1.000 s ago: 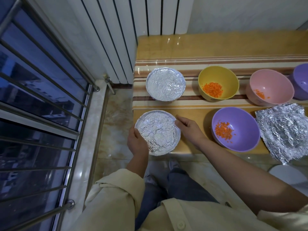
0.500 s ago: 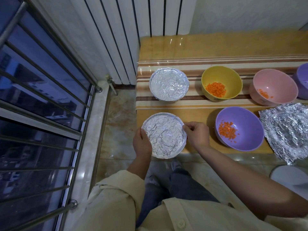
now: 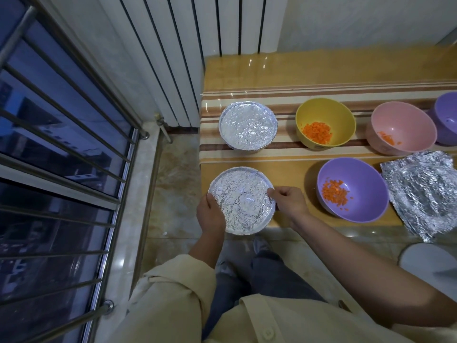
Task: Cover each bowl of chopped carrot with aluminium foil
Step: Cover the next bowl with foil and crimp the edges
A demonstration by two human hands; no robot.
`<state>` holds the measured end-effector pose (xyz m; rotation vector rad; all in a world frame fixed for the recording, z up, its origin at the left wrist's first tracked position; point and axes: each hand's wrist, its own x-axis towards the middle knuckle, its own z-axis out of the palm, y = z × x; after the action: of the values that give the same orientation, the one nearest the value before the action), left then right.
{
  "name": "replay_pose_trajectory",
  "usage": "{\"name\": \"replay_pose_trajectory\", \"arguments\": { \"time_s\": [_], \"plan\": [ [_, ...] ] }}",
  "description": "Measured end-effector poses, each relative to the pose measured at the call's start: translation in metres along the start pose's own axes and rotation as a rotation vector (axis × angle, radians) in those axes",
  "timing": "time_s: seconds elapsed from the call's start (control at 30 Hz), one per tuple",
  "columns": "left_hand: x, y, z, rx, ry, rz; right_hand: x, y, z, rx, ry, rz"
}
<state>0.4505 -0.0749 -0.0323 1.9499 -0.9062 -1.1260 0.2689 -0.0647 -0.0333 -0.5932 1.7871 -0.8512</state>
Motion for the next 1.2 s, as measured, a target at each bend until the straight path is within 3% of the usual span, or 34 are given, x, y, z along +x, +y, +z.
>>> {"name": "replay_pose_trajectory", "arguments": {
  "time_s": [0.3,0.63,0.83,1.07,1.2],
  "plan": [
    [-0.001,-0.002,-0.004,-0.070,-0.038,-0.038,-0.006,-0.003,-0.001,0.213,-0.079,0.104],
    [-0.011,-0.006,0.000,0.074,0.008,-0.093,-0.018,0.001,0.002,0.045,0.022,0.010],
    [-0.017,-0.010,-0.003,0.088,-0.050,-0.104,-0.011,-0.005,-0.007,0.100,-0.042,0.018],
    [-0.009,-0.006,-0.011,0.134,-0.039,0.119,-0.026,0.006,-0.008,-0.048,0.094,0.002],
    [-0.010,-0.004,-0.009,0.162,0.007,0.128,-0.014,0.019,-0.006,-0.078,0.107,-0.094]
  ]
}}
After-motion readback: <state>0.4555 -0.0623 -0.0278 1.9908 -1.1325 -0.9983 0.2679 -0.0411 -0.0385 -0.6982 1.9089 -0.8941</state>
